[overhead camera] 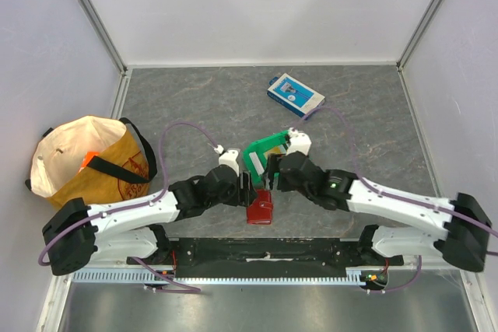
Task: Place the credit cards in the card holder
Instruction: Reset both arms
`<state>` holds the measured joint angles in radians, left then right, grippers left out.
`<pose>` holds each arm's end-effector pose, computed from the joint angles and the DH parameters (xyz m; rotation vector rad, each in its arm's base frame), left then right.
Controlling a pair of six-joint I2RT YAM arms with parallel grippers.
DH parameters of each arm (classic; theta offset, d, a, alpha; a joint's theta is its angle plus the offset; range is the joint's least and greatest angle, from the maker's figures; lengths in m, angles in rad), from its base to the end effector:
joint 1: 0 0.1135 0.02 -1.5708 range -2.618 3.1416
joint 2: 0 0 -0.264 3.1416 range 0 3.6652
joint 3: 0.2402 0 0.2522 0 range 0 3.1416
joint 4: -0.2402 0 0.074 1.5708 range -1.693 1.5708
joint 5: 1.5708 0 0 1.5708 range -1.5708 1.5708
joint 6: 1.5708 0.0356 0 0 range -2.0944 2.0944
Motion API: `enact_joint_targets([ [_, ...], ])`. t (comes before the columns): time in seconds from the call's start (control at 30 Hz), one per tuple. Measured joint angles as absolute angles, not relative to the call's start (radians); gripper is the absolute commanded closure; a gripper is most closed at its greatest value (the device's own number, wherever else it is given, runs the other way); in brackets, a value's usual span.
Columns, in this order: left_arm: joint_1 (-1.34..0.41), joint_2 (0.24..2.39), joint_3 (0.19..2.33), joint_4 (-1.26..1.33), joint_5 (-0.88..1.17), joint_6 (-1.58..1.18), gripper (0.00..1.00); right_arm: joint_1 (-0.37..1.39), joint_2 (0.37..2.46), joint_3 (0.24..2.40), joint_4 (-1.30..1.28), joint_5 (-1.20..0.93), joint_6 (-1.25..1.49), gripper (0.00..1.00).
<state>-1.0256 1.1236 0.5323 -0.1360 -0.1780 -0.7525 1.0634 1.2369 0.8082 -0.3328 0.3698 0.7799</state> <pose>0.1216 -0.1883 0.1923 0.2304 2.3794 -0.6978 0.1370 0.2199 0.2417 -0.1438 2.3228 0.5292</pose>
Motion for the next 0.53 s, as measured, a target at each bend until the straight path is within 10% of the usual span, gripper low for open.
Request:
enact_joint_targets([
  [0.53,-1.026,1.095,0.656,-0.371,-0.447,-0.763,0.09,0.398,0.945,0.706,-0.435,0.459,0.633,0.02],
])
